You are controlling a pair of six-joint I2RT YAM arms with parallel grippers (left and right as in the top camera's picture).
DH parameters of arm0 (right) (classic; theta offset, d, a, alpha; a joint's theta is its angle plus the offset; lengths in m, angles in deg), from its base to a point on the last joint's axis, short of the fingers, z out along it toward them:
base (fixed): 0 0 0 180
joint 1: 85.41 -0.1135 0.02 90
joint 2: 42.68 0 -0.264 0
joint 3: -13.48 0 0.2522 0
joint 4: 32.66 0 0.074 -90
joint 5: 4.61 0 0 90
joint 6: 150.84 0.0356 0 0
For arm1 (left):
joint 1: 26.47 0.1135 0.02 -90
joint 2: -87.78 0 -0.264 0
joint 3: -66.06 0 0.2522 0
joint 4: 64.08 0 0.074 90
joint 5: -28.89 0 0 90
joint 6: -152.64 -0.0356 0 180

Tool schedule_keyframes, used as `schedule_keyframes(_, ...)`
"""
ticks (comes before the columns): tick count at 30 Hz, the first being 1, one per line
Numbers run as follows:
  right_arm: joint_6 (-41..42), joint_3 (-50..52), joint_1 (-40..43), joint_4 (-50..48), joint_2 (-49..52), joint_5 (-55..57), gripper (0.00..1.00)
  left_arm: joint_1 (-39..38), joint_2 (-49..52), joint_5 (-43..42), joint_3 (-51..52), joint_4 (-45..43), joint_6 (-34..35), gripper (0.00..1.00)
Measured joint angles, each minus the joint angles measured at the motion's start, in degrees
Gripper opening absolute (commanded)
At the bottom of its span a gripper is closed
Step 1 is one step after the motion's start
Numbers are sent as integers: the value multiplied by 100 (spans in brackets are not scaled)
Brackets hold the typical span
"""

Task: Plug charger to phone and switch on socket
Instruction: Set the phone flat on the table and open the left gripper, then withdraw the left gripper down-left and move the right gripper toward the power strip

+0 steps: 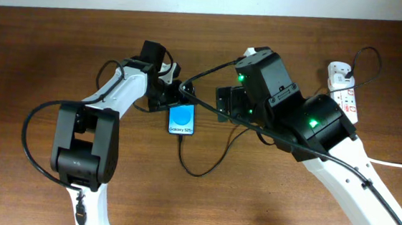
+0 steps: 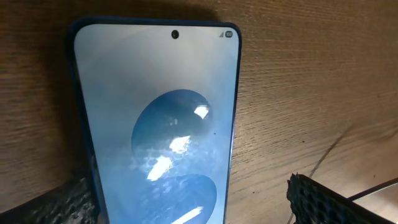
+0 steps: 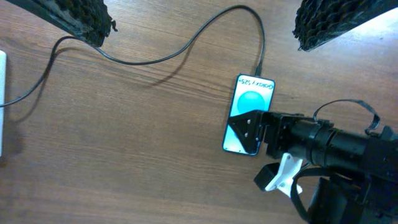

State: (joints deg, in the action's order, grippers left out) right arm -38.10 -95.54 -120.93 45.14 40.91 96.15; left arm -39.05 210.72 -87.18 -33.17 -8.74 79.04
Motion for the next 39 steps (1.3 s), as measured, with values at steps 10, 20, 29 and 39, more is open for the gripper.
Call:
schedule_keyframes(10, 0, 0, -2, 7, 2, -127, 98, 0, -28, 413, -37, 258, -17, 99)
schedule_keyframes(20, 2, 0, -2, 70, 0, -125, 98, 15, -142, 802, -22, 660, -39, 99)
schedule_keyframes(29, 2, 0, -2, 175, 0, -125, 98, 52, -492, 1539, 345, 920, -39, 99)
schedule_keyframes(39, 2, 0, -2, 201, 0, -125, 98, -442, -2747, 2597, 459, 1029, -7, 99)
